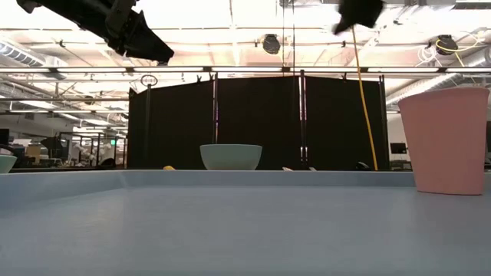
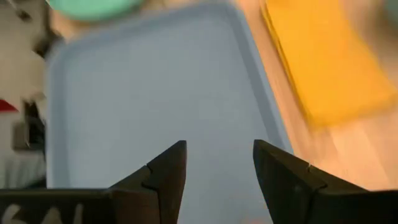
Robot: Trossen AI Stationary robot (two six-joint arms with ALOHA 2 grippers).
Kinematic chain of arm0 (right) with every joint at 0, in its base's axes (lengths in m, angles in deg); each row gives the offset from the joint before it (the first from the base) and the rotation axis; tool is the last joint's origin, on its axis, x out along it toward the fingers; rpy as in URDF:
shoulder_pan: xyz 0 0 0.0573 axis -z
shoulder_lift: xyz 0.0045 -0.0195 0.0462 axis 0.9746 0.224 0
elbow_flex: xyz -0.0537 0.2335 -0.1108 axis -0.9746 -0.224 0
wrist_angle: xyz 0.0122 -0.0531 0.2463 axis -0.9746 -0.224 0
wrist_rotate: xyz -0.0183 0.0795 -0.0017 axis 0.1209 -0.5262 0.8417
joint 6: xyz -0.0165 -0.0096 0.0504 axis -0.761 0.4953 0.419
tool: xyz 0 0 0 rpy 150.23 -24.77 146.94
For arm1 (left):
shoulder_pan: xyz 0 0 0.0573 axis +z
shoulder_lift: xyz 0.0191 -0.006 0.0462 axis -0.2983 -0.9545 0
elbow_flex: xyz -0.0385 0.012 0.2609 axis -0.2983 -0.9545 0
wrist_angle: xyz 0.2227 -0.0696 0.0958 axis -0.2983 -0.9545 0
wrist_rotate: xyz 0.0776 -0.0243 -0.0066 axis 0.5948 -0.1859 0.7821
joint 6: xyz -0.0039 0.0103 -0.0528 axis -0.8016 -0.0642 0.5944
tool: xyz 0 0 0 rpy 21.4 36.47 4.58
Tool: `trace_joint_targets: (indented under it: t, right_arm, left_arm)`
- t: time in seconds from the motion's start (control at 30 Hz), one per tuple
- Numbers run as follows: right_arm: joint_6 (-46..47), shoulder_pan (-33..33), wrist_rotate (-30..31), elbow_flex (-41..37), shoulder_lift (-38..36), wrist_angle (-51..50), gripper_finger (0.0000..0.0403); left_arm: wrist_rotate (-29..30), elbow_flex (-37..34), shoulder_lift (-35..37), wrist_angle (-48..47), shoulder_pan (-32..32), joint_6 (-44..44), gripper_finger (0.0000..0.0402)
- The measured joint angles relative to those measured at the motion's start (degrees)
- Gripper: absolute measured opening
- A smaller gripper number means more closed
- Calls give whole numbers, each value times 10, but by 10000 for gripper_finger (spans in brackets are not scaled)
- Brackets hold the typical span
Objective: Set up tray
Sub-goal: Put the blue plate at the bottom of the pink cup on the blue serving tray
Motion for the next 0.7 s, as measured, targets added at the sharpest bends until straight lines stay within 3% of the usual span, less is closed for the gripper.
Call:
trace_joint_targets:
  t: [0.27,0.7]
  right_arm:
    - [-85,49,-44,1,28,139,178]
    - [-187,108,-47,0,137,194,178]
  left_arm:
    - [0,0,0,-2,0,0,255]
    - [0,0,0,-3,0,-4,255]
